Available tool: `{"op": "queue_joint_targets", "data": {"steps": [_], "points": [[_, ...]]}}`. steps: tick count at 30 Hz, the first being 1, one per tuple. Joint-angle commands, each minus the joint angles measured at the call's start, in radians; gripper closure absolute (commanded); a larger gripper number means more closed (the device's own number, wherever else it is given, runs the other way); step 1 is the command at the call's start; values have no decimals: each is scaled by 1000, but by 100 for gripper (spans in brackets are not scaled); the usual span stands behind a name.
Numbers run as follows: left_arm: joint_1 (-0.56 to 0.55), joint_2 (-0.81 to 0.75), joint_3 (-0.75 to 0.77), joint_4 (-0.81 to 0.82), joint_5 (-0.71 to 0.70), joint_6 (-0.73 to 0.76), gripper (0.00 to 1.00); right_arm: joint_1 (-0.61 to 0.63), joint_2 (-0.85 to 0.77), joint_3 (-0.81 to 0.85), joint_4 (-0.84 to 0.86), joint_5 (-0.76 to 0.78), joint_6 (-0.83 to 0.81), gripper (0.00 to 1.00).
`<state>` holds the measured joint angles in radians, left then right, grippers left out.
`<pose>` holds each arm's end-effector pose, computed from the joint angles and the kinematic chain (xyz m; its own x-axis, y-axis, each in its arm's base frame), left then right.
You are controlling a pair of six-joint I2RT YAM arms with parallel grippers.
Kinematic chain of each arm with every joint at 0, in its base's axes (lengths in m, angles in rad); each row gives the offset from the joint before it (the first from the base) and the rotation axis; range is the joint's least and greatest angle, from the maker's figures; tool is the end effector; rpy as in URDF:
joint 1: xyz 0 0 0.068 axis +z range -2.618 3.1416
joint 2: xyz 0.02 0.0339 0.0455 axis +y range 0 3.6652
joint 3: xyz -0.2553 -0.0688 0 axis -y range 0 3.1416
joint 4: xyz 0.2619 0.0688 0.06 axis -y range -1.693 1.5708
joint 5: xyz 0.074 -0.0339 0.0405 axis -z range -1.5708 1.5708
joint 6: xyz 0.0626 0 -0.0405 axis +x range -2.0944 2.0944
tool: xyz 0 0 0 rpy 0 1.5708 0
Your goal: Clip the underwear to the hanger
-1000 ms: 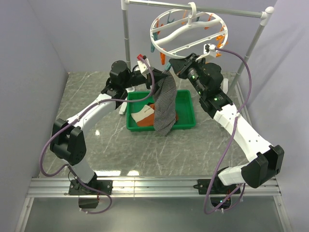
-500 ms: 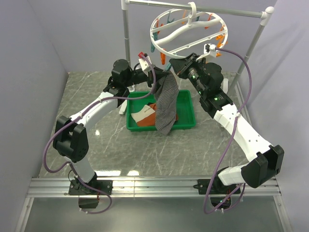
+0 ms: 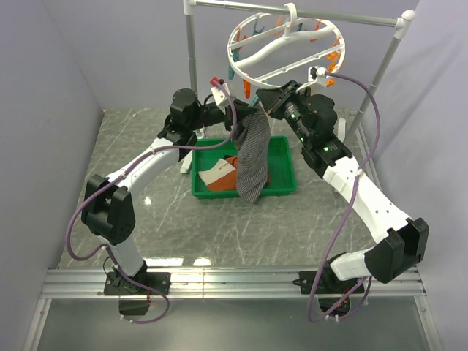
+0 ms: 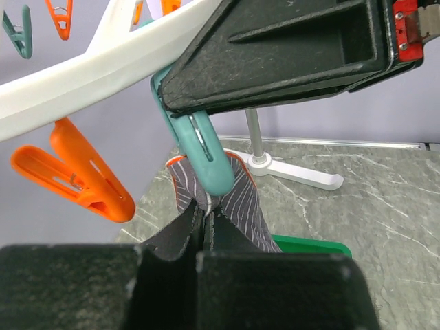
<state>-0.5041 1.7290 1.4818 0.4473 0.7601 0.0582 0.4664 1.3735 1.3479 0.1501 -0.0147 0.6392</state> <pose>0.3695 -0.2531 0.3834 0.2285 -0.0779 -0.9704 0.9296 0.3135 0.1937 0.3290 0.1667 0.4341 -0.1870 0.5737 -0.7975 -0.4375 0.6782 0.5905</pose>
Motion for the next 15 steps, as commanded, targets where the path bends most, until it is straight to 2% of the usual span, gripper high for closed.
{"op": "queue_joint_targets", "data": {"steps": [1,7,15], "points": [[-11,-2,49,56,-12,-18,100,-3,9,22,14,-24,8,100],[-14,0,51,64,-22,-21,100,-5,9,23,14,-25,8,100],[-16,7,67,67,-31,-31,100,-3,6,23,11,-24,7,77]]}}
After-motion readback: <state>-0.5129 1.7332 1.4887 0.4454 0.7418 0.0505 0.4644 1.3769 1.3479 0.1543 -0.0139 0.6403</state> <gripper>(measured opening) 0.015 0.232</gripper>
